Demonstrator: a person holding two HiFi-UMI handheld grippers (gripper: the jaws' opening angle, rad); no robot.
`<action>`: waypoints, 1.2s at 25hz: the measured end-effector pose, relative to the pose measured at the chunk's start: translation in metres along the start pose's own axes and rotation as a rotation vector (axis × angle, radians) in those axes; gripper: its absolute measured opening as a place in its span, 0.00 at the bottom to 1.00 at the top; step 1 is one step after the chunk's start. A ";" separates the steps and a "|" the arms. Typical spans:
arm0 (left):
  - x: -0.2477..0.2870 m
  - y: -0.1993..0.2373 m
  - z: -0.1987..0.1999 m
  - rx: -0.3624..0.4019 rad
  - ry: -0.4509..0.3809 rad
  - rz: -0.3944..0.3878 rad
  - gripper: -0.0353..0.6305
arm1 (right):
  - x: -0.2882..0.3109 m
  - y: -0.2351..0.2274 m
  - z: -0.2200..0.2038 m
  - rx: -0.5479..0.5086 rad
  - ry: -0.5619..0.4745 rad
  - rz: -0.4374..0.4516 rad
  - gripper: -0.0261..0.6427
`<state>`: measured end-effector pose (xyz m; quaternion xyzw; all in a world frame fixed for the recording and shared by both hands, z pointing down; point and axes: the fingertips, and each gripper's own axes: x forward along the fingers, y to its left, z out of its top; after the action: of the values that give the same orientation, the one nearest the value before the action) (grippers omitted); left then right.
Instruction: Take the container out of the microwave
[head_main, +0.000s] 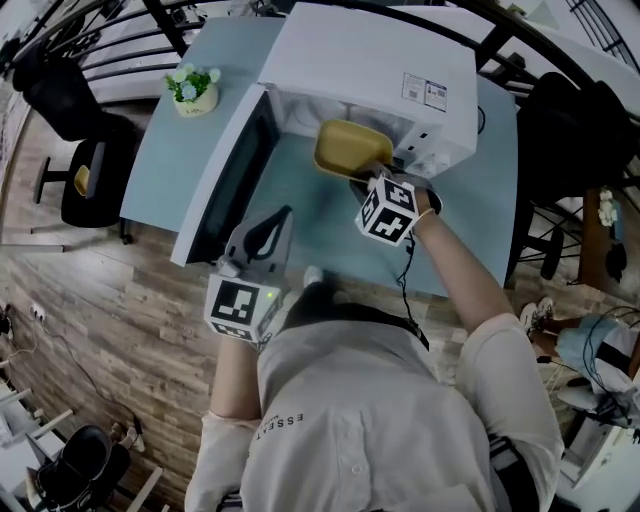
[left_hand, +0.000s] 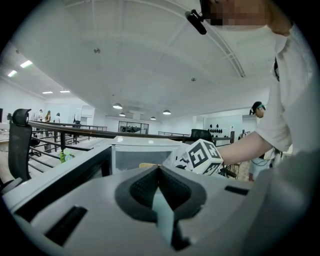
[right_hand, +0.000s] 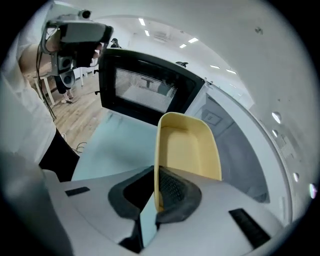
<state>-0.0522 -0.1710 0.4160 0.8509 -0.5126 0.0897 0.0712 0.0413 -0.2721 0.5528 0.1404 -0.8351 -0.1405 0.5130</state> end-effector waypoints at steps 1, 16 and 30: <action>-0.003 -0.005 0.000 0.001 0.001 -0.001 0.06 | -0.008 0.007 0.000 0.007 -0.016 0.001 0.08; -0.028 -0.048 0.011 0.050 -0.017 -0.013 0.06 | -0.147 0.050 0.024 0.322 -0.382 -0.167 0.08; -0.017 -0.022 0.053 0.164 -0.073 -0.174 0.06 | -0.228 0.016 0.044 0.647 -0.668 -0.509 0.08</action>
<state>-0.0367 -0.1574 0.3595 0.8980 -0.4298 0.0940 -0.0099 0.0996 -0.1676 0.3535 0.4374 -0.8932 -0.0331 0.0991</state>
